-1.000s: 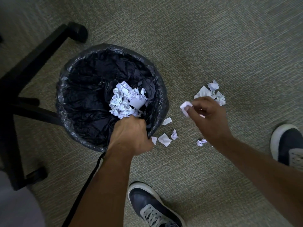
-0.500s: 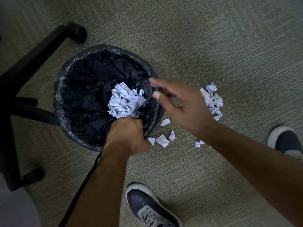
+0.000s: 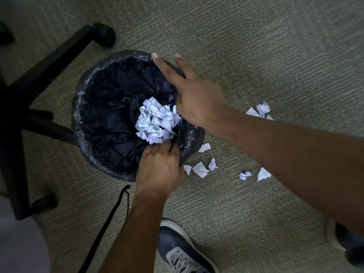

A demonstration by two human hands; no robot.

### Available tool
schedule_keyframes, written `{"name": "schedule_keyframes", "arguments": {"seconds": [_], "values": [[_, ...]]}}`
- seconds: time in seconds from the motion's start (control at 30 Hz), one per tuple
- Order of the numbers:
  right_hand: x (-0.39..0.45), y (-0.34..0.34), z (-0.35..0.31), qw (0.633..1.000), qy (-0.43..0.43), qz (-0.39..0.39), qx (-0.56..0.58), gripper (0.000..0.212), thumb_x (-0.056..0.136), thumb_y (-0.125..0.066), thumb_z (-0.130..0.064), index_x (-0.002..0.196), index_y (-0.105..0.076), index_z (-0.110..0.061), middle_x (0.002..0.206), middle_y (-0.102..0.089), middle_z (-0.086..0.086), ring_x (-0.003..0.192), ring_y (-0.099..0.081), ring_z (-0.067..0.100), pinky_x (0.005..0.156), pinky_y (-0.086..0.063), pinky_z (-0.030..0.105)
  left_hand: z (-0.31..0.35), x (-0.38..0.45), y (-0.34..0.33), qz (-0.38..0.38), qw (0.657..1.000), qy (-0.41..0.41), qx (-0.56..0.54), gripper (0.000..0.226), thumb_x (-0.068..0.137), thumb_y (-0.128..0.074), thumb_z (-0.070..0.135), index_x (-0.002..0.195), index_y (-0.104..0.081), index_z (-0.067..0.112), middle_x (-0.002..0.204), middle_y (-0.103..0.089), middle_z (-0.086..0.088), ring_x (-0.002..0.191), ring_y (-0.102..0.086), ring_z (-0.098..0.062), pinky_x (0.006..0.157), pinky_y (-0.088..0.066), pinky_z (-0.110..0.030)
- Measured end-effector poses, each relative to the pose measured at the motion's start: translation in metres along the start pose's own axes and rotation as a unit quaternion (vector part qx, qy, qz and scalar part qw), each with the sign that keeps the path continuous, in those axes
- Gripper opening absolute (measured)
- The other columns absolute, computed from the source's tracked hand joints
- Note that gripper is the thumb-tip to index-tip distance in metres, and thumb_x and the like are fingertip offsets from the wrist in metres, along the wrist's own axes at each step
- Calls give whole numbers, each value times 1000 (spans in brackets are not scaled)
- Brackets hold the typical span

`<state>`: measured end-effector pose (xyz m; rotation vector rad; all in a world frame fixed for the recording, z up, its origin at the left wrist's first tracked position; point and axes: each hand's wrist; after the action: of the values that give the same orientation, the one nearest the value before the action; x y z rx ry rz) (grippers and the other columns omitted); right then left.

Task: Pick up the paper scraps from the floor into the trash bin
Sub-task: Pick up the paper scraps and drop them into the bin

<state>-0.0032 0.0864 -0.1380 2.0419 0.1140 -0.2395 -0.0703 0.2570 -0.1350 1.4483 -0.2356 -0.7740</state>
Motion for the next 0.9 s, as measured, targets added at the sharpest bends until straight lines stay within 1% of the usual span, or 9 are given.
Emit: {"name": "schedule_keyframes", "arguments": {"seconds": [0.1,0.2,0.27,0.3,0.4,0.47,0.6,0.8,0.9], "values": [[5,-1,-3,1000,-23,15,-6,96,92,-58,-19,154,8,-50,164,-24,14,88,-70,33,60,-59,39,12,-11,-9,141,989,-37,10,50,77,-64,12,126,-54,7,112,-52,-20,99,-47,-33,83,-37,-47],[7,-5,-7,999,-39,19,8,98,91,-60,-16,154,7,-49,157,-36,13,85,-68,29,61,-59,39,43,-29,-23,221,965,-131,-53,36,86,-47,13,122,-47,14,111,-45,-17,93,-49,-29,75,-40,-45],[6,-7,-9,998,-48,30,5,96,92,-59,-16,155,6,-48,155,-38,12,78,-66,25,58,-58,37,63,-45,-45,165,967,-177,-84,37,82,-53,12,119,-47,15,105,-49,-14,83,-51,-25,73,-44,-40],[6,-8,-10,998,-53,37,1,94,93,-59,-18,155,5,-48,155,-39,13,77,-66,25,56,-56,35,70,-52,-58,97,976,-168,-101,46,78,-60,13,121,-47,15,106,-51,-13,83,-53,-26,75,-46,-40],[6,-11,-11,997,-68,43,-15,91,95,-61,-30,156,5,-46,151,-43,14,67,-56,24,49,-39,29,75,-71,-92,-149,978,-3,-143,75,71,-64,20,138,-30,21,134,-38,-15,98,-55,-31,86,-46,-42],[5,-13,-12,996,-77,43,-28,94,94,-64,-30,156,5,-45,150,-43,13,62,-49,21,45,-28,22,71,-79,-108,-226,952,122,-166,86,75,-63,24,145,-13,28,147,-21,-17,109,-50,-33,89,-44,-41],[5,-15,-13,995,-79,48,-22,92,95,-62,-25,156,4,-45,146,-45,13,55,-46,18,43,-23,20,58,-73,-127,-237,918,239,-211,93,80,-64,26,147,-1,37,153,-1,-24,117,-48,-40,91,-47,-42],[4,-13,-14,995,-85,55,-9,93,93,-62,-21,157,2,-43,142,-49,12,62,-57,20,50,-43,30,44,-55,-142,-233,929,189,-216,94,81,-69,28,145,-5,50,153,18,-16,119,-48,-40,88,-50,-43],[4,-14,-14,995,-80,59,-4,90,95,-62,-26,158,0,-42,133,-52,12,67,-56,21,53,-44,32,42,-49,-151,-232,929,183,-224,85,82,-70,32,144,-15,49,151,18,-12,120,-48,-37,89,-50,-43]]}}
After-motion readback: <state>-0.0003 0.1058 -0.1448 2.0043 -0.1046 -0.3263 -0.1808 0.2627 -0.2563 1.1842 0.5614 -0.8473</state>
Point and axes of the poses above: each hand's wrist, its own x-axis towards the middle knuckle, its own y-axis out of the back of the hand, z = x × y
